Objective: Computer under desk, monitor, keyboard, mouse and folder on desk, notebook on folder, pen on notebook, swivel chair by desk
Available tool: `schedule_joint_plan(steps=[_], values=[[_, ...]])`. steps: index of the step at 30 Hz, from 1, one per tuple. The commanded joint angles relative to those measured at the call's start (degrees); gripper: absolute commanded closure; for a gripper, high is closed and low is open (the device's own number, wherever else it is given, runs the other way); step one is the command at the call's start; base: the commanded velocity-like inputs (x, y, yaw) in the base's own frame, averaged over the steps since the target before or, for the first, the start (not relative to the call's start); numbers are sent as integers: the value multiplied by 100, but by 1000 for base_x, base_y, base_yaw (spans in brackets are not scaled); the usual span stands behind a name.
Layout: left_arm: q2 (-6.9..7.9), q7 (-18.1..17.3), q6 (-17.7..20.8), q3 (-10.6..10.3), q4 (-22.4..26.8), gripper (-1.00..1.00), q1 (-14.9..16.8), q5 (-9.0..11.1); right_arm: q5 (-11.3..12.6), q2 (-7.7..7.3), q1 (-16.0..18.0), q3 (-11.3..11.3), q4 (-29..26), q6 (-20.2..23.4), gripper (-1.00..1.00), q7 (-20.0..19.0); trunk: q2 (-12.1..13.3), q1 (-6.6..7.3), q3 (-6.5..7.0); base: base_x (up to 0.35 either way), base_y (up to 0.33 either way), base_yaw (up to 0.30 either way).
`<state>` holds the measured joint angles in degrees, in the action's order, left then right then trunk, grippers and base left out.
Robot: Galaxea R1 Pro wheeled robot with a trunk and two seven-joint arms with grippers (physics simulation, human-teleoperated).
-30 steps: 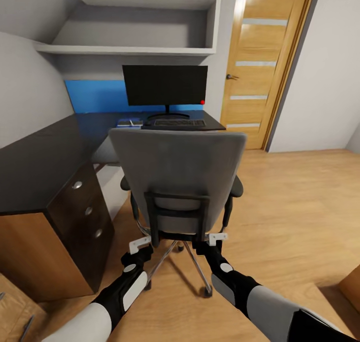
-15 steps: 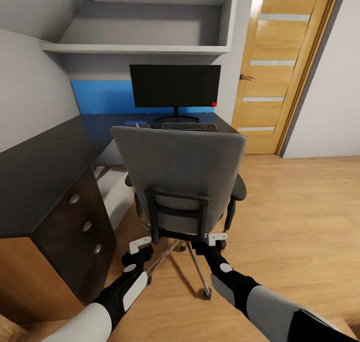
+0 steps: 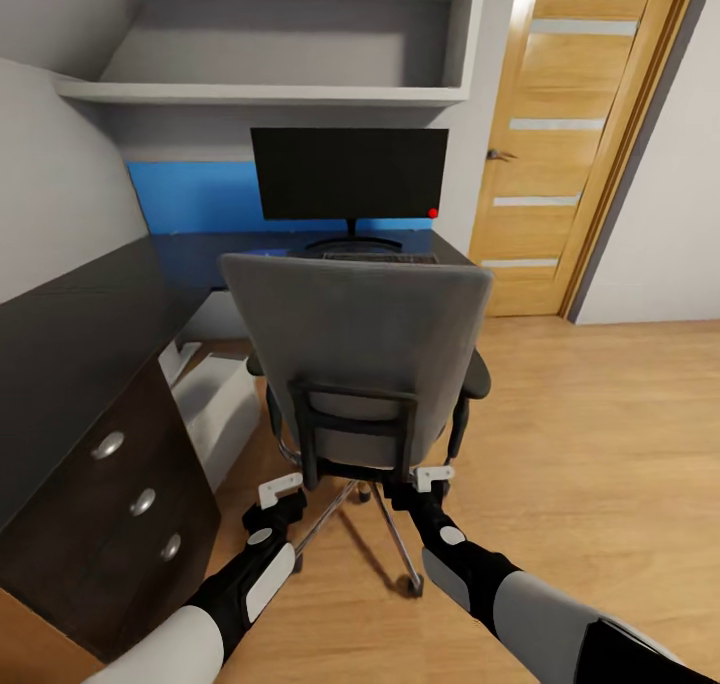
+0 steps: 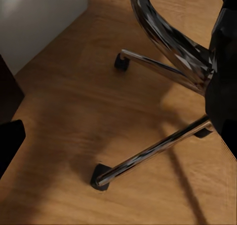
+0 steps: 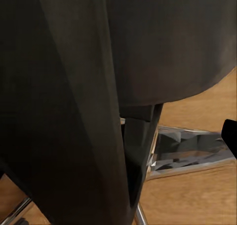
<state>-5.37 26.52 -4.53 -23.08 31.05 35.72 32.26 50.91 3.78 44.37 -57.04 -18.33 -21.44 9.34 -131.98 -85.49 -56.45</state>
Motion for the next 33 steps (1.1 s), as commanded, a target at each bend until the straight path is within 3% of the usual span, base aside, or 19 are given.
schedule_joint_plan(steps=[1, 22, 33], values=[[5, 37, -39, -47, -2, -100, 6, 61, 15, -5, 10, -18, -4, -27, -100, 37, -2, -2, -4, 329, 0, 0], [2, 49, -39, -45, -2, -100, 6, 65, -20, -9, 10, -17, -4, -18, -100, 33, -2, -2, -4, 325, 0, 0], [3, 60, -43, -40, -2, -100, 6, 73, -20, -10, 10, -17, -4, -18, -100, 34, -2, -2, -4, 100, 0, 0]])
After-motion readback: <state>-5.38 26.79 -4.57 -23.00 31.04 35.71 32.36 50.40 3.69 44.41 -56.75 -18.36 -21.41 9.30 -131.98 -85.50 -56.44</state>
